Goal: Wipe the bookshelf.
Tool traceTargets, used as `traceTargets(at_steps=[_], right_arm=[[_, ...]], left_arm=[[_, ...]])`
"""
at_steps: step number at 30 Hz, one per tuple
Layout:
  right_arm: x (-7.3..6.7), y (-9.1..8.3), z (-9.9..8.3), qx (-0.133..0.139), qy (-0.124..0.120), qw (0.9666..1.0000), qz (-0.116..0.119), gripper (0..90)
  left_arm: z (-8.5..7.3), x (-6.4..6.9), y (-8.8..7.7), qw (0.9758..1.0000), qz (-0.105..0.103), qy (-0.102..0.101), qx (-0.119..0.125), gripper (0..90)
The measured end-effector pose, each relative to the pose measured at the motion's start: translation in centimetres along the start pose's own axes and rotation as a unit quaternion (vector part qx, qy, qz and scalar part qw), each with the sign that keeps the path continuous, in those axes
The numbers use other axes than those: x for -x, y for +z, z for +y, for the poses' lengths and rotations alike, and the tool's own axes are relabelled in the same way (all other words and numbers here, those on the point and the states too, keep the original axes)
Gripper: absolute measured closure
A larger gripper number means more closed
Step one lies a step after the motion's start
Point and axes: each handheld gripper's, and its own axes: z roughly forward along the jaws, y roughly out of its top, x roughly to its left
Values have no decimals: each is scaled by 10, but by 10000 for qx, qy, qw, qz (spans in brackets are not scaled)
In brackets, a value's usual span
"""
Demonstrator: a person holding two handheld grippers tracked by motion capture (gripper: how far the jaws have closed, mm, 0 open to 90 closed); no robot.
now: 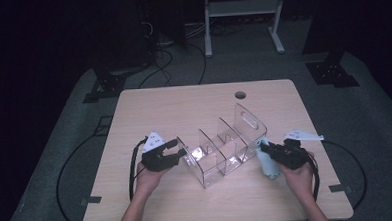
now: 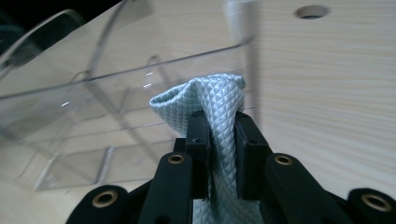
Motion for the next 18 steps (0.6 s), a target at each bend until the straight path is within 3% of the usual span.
traceTargets(at_steps=[3,8,10,12,16,18], right_arm=[[-6,2,0,41,-31,10000,55,780],[-45,4,-4,-33,-436,9973,582,779],[-52,3,-3,-49,-573,9964,624,780],[-47,2,0,14,-566,9970,529,780],[-21,-1,8,201,-304,9993,116,780],[-21,1,7,210,-241,9994,157,780]], left_arm=[[0,0,0,10000,2,21,-19,471],[0,0,0,10000,4,8,-6,469],[0,-1,-1,10000,-3,33,-22,468],[1,0,-1,10000,-20,68,-49,466],[2,3,1,9999,-47,95,-54,462],[2,3,2,9999,-59,117,-58,460]])
